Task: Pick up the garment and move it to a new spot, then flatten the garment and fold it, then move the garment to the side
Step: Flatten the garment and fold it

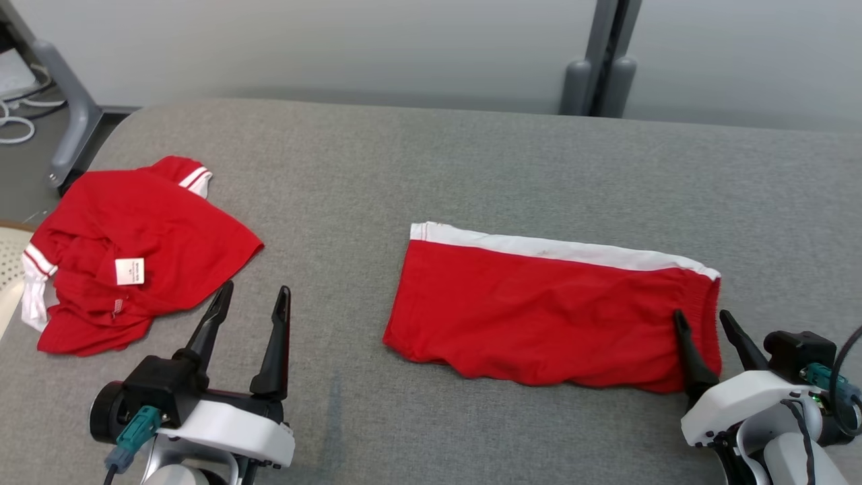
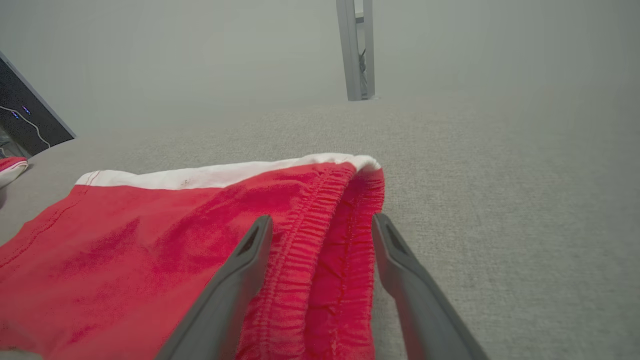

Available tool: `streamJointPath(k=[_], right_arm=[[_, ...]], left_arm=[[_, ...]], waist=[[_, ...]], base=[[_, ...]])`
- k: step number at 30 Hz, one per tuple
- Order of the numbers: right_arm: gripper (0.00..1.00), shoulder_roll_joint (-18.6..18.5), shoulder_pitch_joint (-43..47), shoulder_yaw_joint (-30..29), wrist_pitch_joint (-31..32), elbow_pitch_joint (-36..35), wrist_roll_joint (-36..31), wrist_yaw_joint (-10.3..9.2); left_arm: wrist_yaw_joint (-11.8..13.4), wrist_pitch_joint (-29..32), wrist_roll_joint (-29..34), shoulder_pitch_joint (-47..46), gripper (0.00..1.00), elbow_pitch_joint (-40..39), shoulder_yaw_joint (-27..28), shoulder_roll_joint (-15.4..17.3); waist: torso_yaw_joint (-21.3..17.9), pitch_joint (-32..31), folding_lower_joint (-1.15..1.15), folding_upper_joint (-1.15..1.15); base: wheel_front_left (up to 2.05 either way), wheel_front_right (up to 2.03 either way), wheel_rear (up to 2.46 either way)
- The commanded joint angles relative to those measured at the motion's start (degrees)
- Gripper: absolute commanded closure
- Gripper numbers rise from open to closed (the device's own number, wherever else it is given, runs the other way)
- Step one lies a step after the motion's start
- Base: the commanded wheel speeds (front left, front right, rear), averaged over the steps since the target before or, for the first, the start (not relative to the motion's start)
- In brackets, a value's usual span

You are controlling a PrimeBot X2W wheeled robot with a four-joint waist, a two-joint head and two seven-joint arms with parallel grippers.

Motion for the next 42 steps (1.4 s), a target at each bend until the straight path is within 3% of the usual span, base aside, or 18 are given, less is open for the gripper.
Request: streamJointPath(k=[1, 15, 16, 17, 18, 24, 34, 42], right_arm=[[0.00, -0.67, -1.17, 0.05, -0.97, 2.27, 0.45, 0.01], [0.00, -0.46, -4.69, 3.26, -4.29, 16.83, 7.30, 0.00], [0.53, -0.45, -4.88, 4.04, -4.15, 17.41, 8.31, 0.00], [0.71, -0.47, -5.11, 4.75, -4.03, 17.83, 9.35, 0.00], [1.00, -0.69, -5.33, 5.44, -4.04, 18.04, 10.04, 0.00], [1.00, -2.61, -6.00, 8.58, -4.18, 17.83, 14.37, -0.01], [1.00, -9.93, -4.72, 11.00, -3.88, 15.68, 22.32, -0.12], [1.00, -11.01, -6.57, 15.40, 1.68, 8.15, 29.77, 0.01]], left_arm=[[-0.47, -0.33, 0.44, -1.41, 0.00, 0.48, -0.18, -0.15], [-1.32, -2.18, -0.09, -4.04, 0.00, 4.01, -0.12, -0.15], [-1.38, -2.31, -0.10, -4.05, 0.00, 4.13, -0.12, -0.13], [-1.43, -2.40, -0.11, -3.97, 0.00, 4.29, -0.11, -0.09], [-1.42, -2.46, -0.14, -4.00, 0.00, 4.46, -0.10, -0.06], [-1.31, -2.74, -0.35, -4.27, 0.00, 5.15, 0.01, 0.04], [-1.07, -3.07, -1.06, -4.20, 0.00, 5.91, 0.28, 0.21], [-0.96, -3.01, -1.74, -3.20, 0.00, 6.65, 0.28, 0.11]], waist=[[1.34, 1.35, 0.00, 0.00], [1.27, 3.02, 0.00, 0.00], [1.17, 3.09, 0.00, 0.00], [1.06, 3.13, 0.00, 0.00], [0.91, 3.16, 0.00, 0.00], [-0.04, 2.89, 0.00, 0.00], [-1.74, 2.03, 0.00, 0.00], [-3.05, 0.79, 0.00, 0.00]], base=[[0.00, 0.00, 0.00], [0.00, 0.00, 0.00], [0.00, 0.00, 0.00], [0.00, 0.00, 0.00], [0.00, 0.00, 0.00], [0.00, 0.00, 0.00], [0.00, 0.00, 0.00], [0.00, 0.00, 0.00]])
